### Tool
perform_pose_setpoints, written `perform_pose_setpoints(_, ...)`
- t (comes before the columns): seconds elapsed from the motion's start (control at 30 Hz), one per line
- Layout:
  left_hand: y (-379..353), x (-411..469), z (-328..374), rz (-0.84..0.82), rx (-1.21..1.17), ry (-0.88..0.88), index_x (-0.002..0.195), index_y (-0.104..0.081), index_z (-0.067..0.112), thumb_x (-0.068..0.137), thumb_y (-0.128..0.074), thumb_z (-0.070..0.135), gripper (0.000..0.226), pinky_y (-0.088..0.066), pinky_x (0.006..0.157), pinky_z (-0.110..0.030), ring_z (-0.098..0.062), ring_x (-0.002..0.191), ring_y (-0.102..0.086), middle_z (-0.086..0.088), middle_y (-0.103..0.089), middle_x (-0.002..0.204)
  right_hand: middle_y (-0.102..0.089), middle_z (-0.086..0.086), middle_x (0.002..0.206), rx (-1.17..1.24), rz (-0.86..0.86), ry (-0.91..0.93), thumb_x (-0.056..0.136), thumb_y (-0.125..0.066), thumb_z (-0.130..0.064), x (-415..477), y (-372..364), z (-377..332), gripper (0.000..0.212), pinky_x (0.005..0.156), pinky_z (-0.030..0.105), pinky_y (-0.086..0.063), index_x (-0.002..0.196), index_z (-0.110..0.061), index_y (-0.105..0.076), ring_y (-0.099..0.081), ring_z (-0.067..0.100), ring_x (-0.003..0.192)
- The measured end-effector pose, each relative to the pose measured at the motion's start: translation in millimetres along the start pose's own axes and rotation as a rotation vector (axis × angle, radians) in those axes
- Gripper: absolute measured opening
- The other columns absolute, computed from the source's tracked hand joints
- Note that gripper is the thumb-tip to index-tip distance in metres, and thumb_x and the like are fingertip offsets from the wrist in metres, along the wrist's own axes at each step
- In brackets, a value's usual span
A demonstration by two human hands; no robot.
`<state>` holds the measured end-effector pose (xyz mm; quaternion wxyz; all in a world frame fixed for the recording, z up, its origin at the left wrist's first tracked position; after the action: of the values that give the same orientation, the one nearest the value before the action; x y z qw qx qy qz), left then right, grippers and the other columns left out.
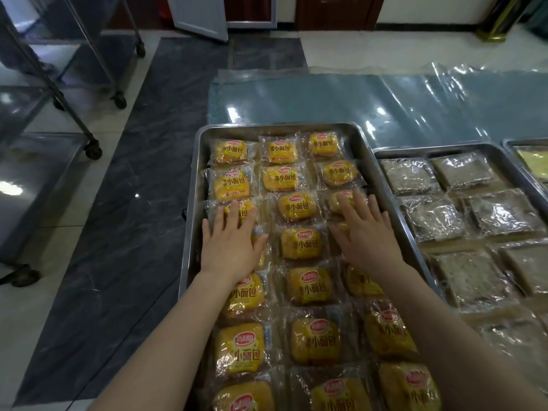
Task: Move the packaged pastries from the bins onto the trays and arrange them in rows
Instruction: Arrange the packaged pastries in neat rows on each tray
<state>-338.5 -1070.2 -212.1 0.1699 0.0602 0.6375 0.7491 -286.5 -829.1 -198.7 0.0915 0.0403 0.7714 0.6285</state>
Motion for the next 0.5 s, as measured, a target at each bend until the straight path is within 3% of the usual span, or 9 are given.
perform_pose_setpoints(0.13,-3.3,1.5,-2.8,-0.007,-0.005,-0.013,0.147,0.000,0.037,0.090,-0.014,0.063,0.064,0.002,0.113,-0.054,-0.028,0.143,0.010,-0.003,0.012,0.157,0.016,-0.001,0.158,-0.075,-0.208,-0.020,0.086,-0.014,-0.073,13.3,-21.3,9.4,0.076,0.110,0.061,0.002,0.146,-0.038,0.018,0.011,0.033,0.144)
perform_pose_setpoints(0.3,-2.1,4.6,-4.5,0.007,-0.003,-0.034,0.147,-0.005,0.035,0.091,-0.018,0.061,0.063,0.002,0.112,-0.054,-0.027,0.143,0.008,-0.001,0.008,0.157,0.029,0.000,0.154,-0.072,-0.282,-0.013,0.067,0.001,-0.087,19.7,-30.4,7.8,0.093,0.107,0.063,0.011,0.142,-0.039,0.025,0.020,0.033,0.142)
perform_pose_setpoints(0.5,-3.7,3.7,-5.4,0.010,-0.009,-0.040,0.147,-0.004,0.035,0.091,-0.017,0.061,0.063,0.004,0.112,-0.053,-0.027,0.143,0.011,-0.002,0.011,0.157,0.031,0.003,0.153,-0.139,-0.333,-0.004,0.077,-0.009,-0.081,23.0,-26.3,1.6,0.090,0.107,0.063,0.012,0.146,-0.033,0.022,0.022,0.034,0.141)
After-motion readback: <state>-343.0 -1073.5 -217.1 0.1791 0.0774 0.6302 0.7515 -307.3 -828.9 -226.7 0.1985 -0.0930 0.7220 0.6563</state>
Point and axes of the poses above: each hand's wrist, its own x-axis towards the middle knuckle, its own y-axis out of the back of the hand, z = x × y, the point moved 8 cm from there along x, towards the middle knuckle
